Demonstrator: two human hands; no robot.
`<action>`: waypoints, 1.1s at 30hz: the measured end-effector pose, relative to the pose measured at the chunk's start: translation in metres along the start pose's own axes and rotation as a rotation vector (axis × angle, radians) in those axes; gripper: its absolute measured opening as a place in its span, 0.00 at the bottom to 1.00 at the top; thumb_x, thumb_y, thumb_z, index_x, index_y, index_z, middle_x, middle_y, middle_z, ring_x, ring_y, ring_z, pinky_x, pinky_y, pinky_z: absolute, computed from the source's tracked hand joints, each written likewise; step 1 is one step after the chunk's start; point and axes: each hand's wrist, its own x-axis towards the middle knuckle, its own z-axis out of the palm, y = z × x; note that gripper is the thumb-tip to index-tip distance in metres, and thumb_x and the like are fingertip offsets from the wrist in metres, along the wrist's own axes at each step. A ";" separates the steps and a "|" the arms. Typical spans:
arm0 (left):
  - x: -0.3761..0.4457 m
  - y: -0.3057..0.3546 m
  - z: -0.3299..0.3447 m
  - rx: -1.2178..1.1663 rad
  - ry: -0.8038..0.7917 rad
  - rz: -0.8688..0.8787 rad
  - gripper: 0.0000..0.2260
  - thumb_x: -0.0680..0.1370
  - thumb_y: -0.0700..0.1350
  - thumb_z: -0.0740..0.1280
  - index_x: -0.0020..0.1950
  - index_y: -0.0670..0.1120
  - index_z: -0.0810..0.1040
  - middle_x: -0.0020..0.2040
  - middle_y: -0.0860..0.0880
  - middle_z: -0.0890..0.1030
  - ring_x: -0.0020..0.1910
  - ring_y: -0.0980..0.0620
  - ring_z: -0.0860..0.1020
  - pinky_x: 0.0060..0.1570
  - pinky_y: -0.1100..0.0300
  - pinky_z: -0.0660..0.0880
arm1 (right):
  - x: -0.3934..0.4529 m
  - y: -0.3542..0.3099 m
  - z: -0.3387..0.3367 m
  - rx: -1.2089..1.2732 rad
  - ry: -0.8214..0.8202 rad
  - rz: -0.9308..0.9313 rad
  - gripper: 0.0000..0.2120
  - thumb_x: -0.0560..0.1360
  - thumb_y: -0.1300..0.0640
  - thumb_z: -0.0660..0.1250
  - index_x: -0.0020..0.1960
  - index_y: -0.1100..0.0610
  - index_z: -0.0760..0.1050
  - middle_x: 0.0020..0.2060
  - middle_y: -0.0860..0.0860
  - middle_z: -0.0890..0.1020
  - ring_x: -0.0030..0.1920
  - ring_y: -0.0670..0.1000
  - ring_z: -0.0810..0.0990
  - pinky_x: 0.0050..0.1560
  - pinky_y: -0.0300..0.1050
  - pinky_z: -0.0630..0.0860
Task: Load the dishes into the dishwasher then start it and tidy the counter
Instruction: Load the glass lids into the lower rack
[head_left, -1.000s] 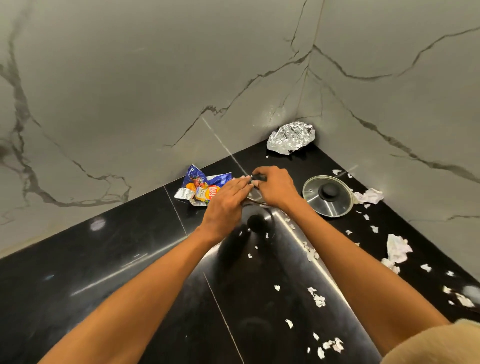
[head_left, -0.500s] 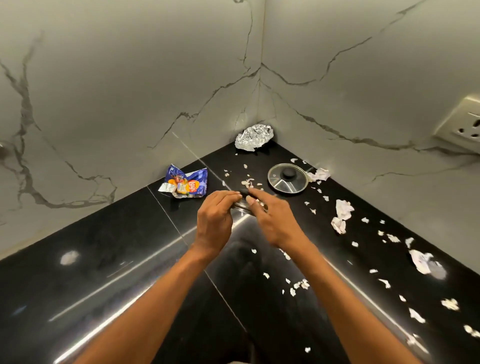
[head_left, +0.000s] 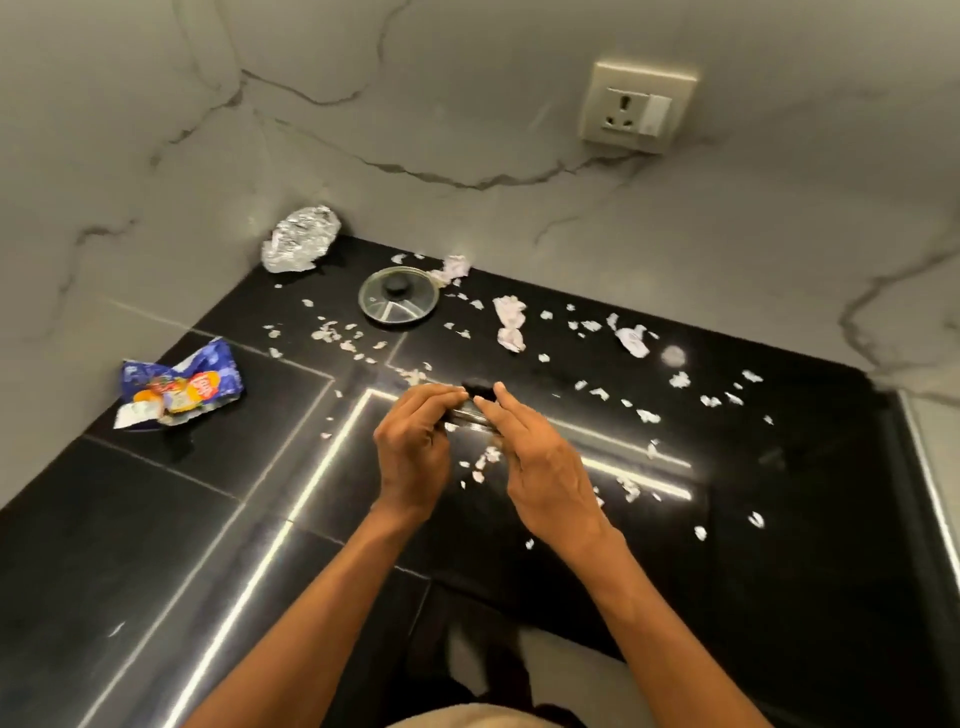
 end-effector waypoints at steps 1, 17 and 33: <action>-0.005 0.005 0.004 -0.034 -0.027 0.010 0.13 0.72 0.26 0.65 0.50 0.38 0.85 0.49 0.46 0.85 0.50 0.51 0.82 0.49 0.54 0.80 | -0.012 0.000 -0.004 -0.033 0.027 0.042 0.32 0.77 0.70 0.66 0.77 0.50 0.67 0.74 0.54 0.71 0.69 0.54 0.75 0.65 0.51 0.77; -0.131 0.179 0.103 -0.541 -0.569 0.313 0.19 0.67 0.22 0.66 0.49 0.39 0.85 0.49 0.48 0.85 0.50 0.51 0.83 0.52 0.48 0.80 | -0.267 0.012 -0.090 -0.340 0.498 0.558 0.28 0.71 0.74 0.66 0.69 0.60 0.77 0.64 0.54 0.81 0.66 0.53 0.79 0.62 0.52 0.79; -0.354 0.403 0.141 -0.872 -1.058 0.638 0.16 0.71 0.31 0.61 0.51 0.39 0.86 0.49 0.47 0.85 0.49 0.52 0.83 0.58 0.58 0.78 | -0.565 -0.028 -0.146 -0.475 0.779 1.094 0.29 0.71 0.75 0.67 0.70 0.59 0.76 0.64 0.56 0.81 0.62 0.54 0.82 0.61 0.47 0.80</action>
